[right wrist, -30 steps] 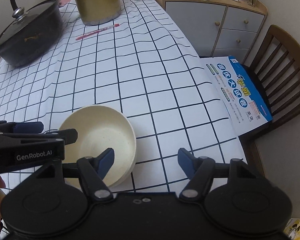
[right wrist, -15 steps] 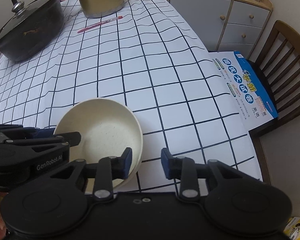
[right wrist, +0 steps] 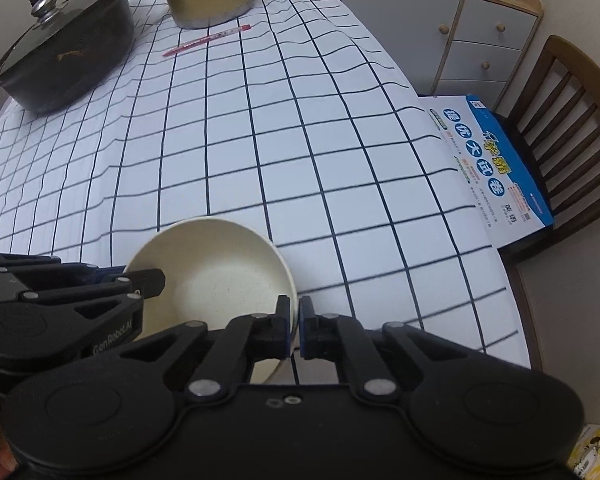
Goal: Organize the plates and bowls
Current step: 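Close both grippers on the rim of the cream bowl, then lift the cream bowl with both grippers and carry it toward the steel bowls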
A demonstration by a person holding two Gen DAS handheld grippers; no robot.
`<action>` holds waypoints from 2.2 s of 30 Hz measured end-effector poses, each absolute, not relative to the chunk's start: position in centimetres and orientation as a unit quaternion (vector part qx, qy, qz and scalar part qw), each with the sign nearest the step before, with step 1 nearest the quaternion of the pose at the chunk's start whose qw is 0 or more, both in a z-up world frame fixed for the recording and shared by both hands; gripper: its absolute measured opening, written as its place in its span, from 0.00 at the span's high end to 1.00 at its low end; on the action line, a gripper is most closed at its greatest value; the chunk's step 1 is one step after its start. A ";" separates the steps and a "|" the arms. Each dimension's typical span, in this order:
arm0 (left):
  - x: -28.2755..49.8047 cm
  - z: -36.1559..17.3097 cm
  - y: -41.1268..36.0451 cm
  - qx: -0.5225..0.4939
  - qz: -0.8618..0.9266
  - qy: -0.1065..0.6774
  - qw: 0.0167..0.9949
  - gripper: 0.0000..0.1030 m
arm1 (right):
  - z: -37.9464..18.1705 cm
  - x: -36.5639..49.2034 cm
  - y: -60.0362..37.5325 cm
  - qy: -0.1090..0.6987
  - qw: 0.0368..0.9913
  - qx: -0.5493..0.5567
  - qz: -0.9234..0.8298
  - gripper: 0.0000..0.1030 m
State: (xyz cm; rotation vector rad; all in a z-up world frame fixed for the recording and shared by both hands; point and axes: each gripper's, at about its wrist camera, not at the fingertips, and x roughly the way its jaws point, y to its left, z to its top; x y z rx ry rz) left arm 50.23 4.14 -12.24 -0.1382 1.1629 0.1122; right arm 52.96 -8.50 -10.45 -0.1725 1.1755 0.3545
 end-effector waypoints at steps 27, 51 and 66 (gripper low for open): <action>37.7 -5.0 -1.4 -0.037 0.063 0.534 0.843 0.96 | -4.1 42.2 -12.7 0.543 0.815 -0.075 0.191 0.97; 19.3 1.0 -0.9 -0.060 0.129 0.515 0.845 0.96 | 1.6 26.7 -10.2 0.506 0.809 -0.106 0.279 0.96; 10.9 -1.6 2.3 -0.061 0.094 0.528 0.842 0.96 | -1.1 17.8 -6.5 0.542 0.791 -0.094 0.268 0.95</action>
